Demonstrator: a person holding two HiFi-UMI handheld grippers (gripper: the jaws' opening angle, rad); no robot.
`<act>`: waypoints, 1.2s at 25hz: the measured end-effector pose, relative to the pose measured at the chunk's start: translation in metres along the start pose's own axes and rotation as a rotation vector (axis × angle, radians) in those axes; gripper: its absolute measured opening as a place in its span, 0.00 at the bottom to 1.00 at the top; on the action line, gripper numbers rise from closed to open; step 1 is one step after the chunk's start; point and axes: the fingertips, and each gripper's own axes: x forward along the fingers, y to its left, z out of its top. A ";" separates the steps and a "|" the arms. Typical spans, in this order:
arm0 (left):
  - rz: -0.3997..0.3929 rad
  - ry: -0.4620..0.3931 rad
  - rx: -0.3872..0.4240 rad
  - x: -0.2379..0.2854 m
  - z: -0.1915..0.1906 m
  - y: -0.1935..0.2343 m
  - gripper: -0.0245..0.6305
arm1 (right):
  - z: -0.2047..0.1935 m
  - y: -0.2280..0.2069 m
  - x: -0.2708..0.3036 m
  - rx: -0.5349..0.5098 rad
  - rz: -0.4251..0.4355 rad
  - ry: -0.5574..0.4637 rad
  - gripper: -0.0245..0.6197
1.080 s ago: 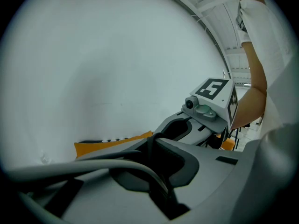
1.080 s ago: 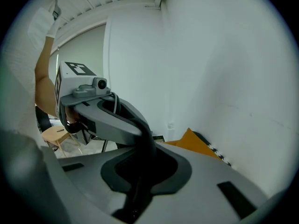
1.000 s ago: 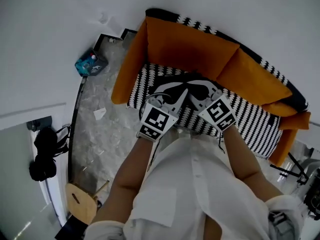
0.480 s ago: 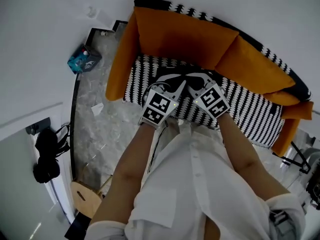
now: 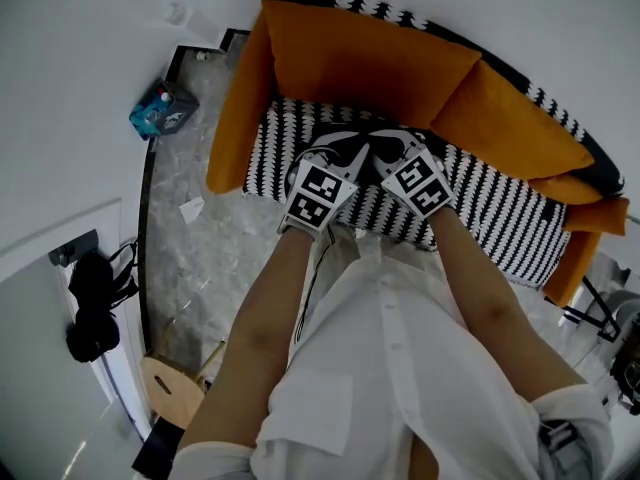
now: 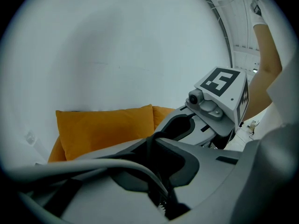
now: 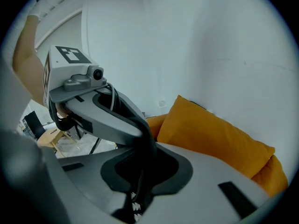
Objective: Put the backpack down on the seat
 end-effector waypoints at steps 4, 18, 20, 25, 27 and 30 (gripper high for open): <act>0.012 0.003 0.004 0.008 0.001 0.006 0.13 | -0.002 -0.009 0.004 0.011 -0.005 0.005 0.12; 0.166 -0.080 -0.092 -0.045 0.007 0.028 0.37 | -0.001 -0.039 0.015 0.017 -0.039 0.038 0.15; 0.183 -0.091 -0.119 -0.052 0.003 0.028 0.37 | -0.002 -0.040 0.015 0.019 -0.041 0.056 0.16; 0.191 -0.110 -0.174 -0.059 0.000 0.018 0.37 | -0.006 -0.038 0.009 -0.001 -0.034 0.125 0.21; 0.186 -0.116 -0.177 -0.058 0.002 0.012 0.37 | -0.008 -0.037 0.005 -0.028 -0.031 0.164 0.25; 0.180 -0.123 -0.172 -0.059 0.007 0.005 0.37 | -0.010 -0.037 -0.003 -0.096 -0.034 0.248 0.30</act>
